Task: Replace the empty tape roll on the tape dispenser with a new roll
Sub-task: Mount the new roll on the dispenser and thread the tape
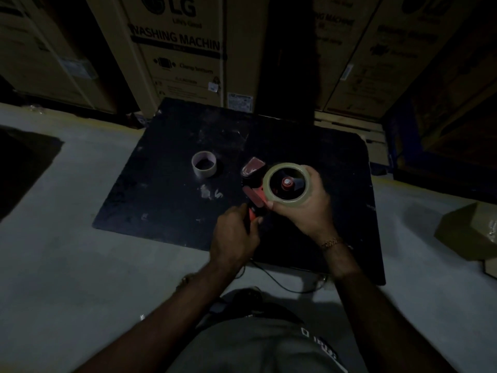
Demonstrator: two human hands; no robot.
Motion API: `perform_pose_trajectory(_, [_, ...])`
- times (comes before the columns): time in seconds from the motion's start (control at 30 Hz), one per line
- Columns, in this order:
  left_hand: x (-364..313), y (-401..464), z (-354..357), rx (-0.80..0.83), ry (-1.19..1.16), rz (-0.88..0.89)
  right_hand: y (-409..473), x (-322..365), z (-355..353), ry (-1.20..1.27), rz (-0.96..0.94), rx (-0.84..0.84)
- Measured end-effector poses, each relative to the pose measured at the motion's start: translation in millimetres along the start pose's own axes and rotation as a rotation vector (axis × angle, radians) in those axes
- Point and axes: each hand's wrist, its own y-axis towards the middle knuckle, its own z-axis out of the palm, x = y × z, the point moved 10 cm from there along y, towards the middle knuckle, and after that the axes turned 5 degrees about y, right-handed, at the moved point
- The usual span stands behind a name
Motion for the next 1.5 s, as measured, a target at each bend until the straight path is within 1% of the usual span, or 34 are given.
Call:
perform_pose_trajectory(0.13, [4.4,2.3,-3.8,0.018,0.011,0.026,6.8,2.7,-1.7,-0.043,0.000,0.182])
perform_pose_trajectory(0.3, [3.8,-5.4,-5.4,0.024,0.002,0.039,10.0,-5.8,-0.8,-0.101,0.072,0.389])
perform_pose_trajectory(0.37, [4.8,-7.5,-6.8,0.020,-0.004,0.045,8.4,-9.6,-0.4,-0.162,0.104,0.439])
perform_pose_trajectory(0.43, [4.5,-7.1,-9.0,0.020,-0.007,0.046,6.7,-12.4,-2.1,-0.141,0.140,0.425])
perform_pose_trajectory(0.5, [1.9,-5.6,-12.9,0.012,-0.002,0.046,4.7,-13.0,-5.1,-0.106,0.155,0.377])
perform_pose_trajectory(0.63, [-0.3,-3.5,-16.6,0.023,-0.009,0.045,3.7,-10.8,-14.1,-0.107,0.118,0.301])
perform_pose_trajectory(0.77, [1.9,-3.4,-17.1,0.033,-0.003,0.030,4.9,-4.4,-14.9,-0.055,0.091,0.364])
perform_pose_trajectory(0.87, [3.8,-1.4,-16.4,0.045,0.007,0.030,8.7,-5.6,-14.1,-0.081,0.086,0.411])
perform_pose_trajectory(1.13, [4.4,5.6,-21.4,0.053,0.042,0.031,9.9,-1.3,-10.4,-0.063,0.124,0.497])
perform_pose_trajectory(1.2, [4.9,7.4,-21.3,0.066,0.047,0.036,13.8,2.1,-13.1,-0.026,0.166,0.447])
perform_pose_trajectory(1.3, [6.1,11.1,-17.7,0.101,0.069,0.061,30.4,14.6,-19.2,-0.008,0.163,0.300])
perform_pose_trajectory(1.33, [5.5,12.6,-16.5,0.117,0.081,0.073,36.5,20.4,-15.6,-0.022,0.155,0.298])
perform_pose_trajectory(1.5, [-3.9,19.0,-17.0,0.192,0.120,0.131,57.3,27.8,20.7,-0.098,0.202,0.496])
